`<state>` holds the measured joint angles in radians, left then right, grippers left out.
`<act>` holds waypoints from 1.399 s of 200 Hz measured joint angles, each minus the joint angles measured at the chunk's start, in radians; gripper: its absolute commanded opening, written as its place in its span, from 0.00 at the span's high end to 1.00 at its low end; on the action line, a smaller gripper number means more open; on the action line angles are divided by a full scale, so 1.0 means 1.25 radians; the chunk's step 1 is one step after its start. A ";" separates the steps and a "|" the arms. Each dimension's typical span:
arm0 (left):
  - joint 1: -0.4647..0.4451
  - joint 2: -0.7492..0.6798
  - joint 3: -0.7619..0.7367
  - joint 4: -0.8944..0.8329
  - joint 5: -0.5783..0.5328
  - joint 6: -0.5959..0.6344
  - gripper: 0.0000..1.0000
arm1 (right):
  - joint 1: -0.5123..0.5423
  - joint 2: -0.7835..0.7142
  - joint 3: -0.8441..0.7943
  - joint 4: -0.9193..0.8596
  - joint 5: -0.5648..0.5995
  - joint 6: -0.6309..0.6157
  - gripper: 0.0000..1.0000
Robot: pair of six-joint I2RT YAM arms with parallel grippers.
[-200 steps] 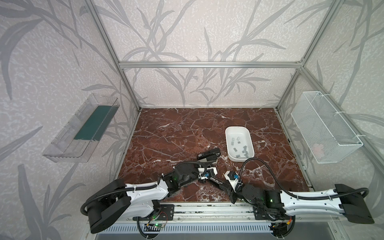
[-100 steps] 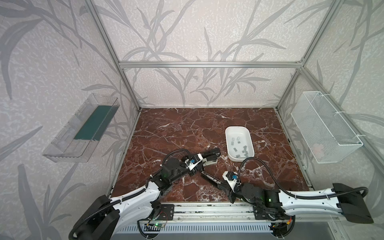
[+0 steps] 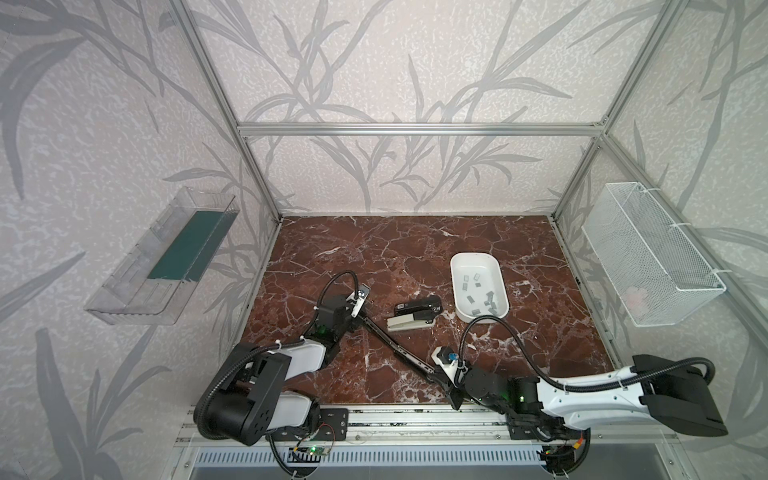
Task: Load the staples into the stapler
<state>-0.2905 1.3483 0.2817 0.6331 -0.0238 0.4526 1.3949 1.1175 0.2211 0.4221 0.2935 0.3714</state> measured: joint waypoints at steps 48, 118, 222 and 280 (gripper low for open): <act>0.013 -0.018 0.011 0.008 -0.021 0.016 0.42 | 0.001 0.057 0.014 0.035 -0.013 -0.010 1.00; 0.013 -0.219 0.022 -0.070 -0.034 -0.028 0.38 | 0.001 0.307 0.160 0.109 -0.002 -0.017 1.00; 0.013 -0.403 0.098 -0.246 -0.110 -0.293 0.34 | -0.010 0.489 0.237 0.221 0.065 0.002 0.83; 0.013 -0.375 0.164 -0.309 -0.133 -0.370 0.32 | -0.096 0.477 0.241 0.174 0.058 0.014 0.59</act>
<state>-0.2745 0.8795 0.4862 0.2466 -0.1898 -0.0105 1.2747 1.7142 0.5228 0.6392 0.3664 0.3893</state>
